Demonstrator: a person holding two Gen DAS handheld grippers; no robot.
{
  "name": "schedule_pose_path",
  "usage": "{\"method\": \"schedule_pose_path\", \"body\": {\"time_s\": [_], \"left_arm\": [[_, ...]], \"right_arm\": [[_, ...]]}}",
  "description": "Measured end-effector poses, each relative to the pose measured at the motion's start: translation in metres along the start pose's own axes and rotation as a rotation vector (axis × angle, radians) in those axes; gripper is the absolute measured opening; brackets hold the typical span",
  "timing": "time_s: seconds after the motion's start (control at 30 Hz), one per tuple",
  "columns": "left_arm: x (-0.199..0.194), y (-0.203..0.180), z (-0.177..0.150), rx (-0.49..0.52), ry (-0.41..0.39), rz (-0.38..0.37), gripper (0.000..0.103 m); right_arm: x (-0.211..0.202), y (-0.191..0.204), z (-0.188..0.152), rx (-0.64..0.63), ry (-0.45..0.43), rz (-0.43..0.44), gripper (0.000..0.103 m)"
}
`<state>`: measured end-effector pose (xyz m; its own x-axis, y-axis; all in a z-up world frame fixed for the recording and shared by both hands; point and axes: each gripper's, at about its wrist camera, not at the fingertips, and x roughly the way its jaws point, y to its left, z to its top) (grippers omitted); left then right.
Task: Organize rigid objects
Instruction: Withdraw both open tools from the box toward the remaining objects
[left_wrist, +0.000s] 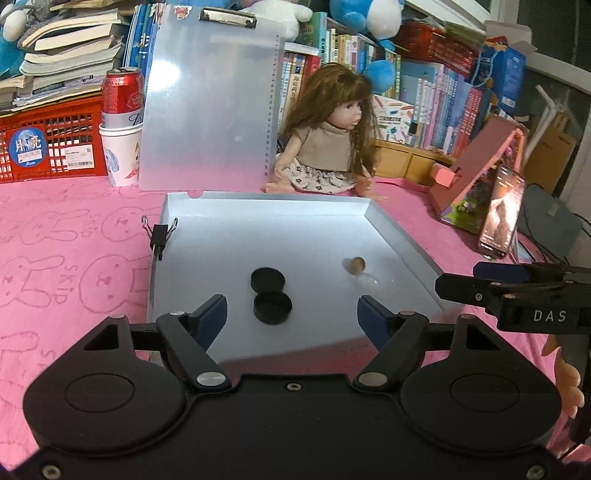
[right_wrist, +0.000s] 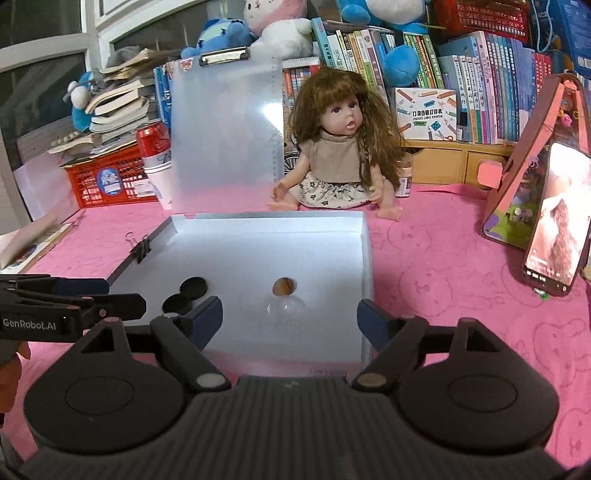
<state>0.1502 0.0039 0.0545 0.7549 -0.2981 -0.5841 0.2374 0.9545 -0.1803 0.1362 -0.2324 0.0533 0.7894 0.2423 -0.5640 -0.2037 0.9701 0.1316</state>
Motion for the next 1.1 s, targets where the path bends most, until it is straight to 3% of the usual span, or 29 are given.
{"method": "schedule_pose_path", "body": {"time_s": [0.43,0.7,1.1], "left_arm": [[-0.046,-0.017,-0.034,0.052,-0.041,0.001,0.079],[-0.069,-0.019,-0.052,0.076,-0.071,0.009,0.081],[-0.086,-0.012,-0.091,0.076,-0.118,0.068,0.081]], "right_arm": [[-0.028,0.004,-0.026,-0.032,0.007,-0.015,0.090],[-0.049,0.005,-0.042,-0.045,-0.034,-0.022,0.092],[-0.065,0.004,-0.081,-0.093,-0.077,-0.027,0.093]]}}
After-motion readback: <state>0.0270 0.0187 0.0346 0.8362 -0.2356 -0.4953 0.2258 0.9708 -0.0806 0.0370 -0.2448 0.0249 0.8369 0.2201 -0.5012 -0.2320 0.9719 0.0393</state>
